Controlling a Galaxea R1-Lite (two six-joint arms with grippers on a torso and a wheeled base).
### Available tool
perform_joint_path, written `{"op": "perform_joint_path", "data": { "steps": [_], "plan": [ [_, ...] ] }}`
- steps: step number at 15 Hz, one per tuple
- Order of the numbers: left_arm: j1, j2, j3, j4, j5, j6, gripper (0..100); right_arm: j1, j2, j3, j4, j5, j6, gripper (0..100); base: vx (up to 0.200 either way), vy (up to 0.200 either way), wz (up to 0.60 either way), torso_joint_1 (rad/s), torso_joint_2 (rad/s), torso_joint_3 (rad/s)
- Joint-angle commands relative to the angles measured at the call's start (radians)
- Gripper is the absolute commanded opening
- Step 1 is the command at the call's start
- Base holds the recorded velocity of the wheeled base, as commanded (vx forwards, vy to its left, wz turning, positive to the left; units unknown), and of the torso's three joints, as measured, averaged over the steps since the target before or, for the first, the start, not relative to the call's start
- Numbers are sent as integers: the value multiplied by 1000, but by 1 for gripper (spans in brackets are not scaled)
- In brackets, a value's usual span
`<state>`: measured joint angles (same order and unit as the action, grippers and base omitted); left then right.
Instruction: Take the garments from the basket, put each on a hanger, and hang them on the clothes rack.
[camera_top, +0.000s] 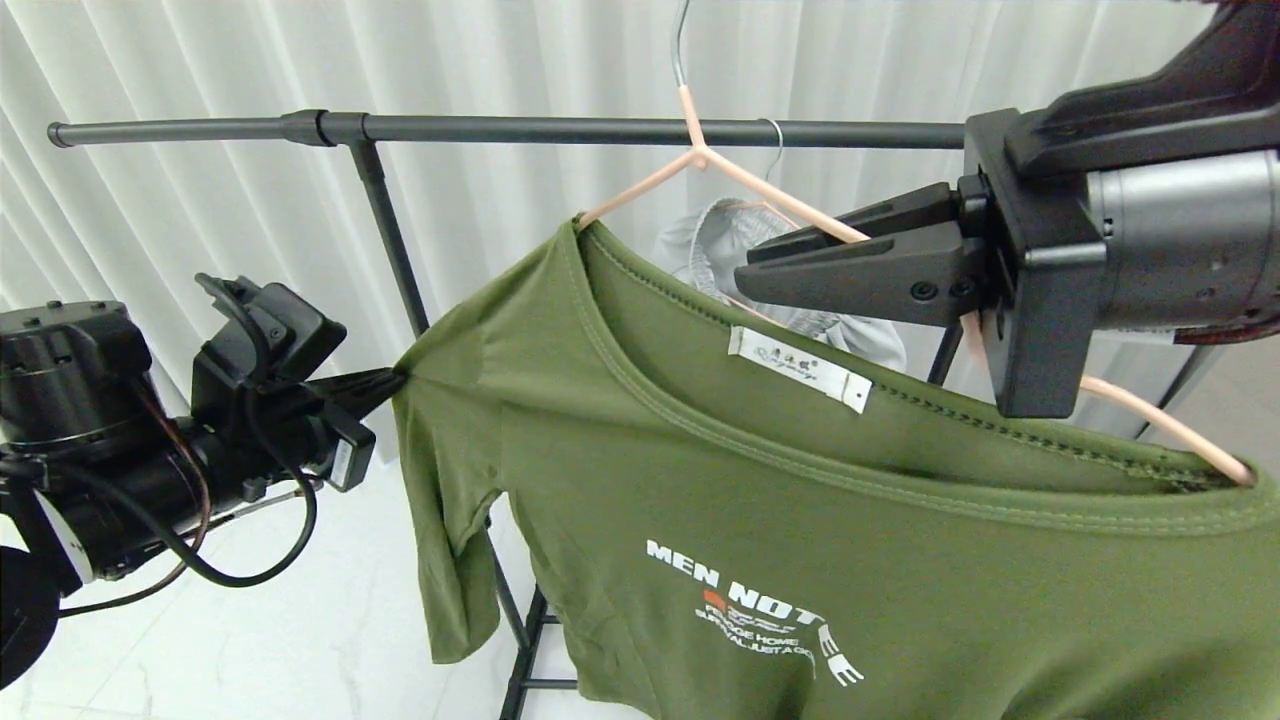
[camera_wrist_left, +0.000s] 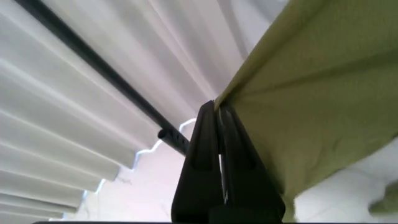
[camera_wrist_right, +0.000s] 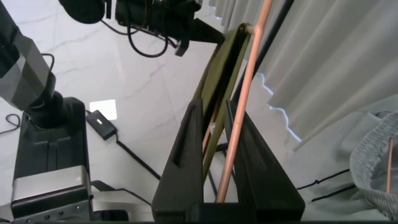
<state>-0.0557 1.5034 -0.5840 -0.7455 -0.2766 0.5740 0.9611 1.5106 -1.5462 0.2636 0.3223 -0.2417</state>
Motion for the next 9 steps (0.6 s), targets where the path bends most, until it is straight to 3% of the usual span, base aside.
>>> {"op": "perform_joint_path", "data": {
  "steps": [1,5,9],
  "plan": [
    [-3,-12,16,-3,-1,0,100,-5,0,0,-1,0,-1,0,0,0,0,0,0,0],
    [-18,-92,73,-8,-49,0,100,-82,-9,18,2,-46,1,0,0,0,0,0,0,0],
    [-15,-209,81,51,-55,-11,100,-174,-107,141,31,-72,41,0,0,0,0,0,0,0]
  ]
}}
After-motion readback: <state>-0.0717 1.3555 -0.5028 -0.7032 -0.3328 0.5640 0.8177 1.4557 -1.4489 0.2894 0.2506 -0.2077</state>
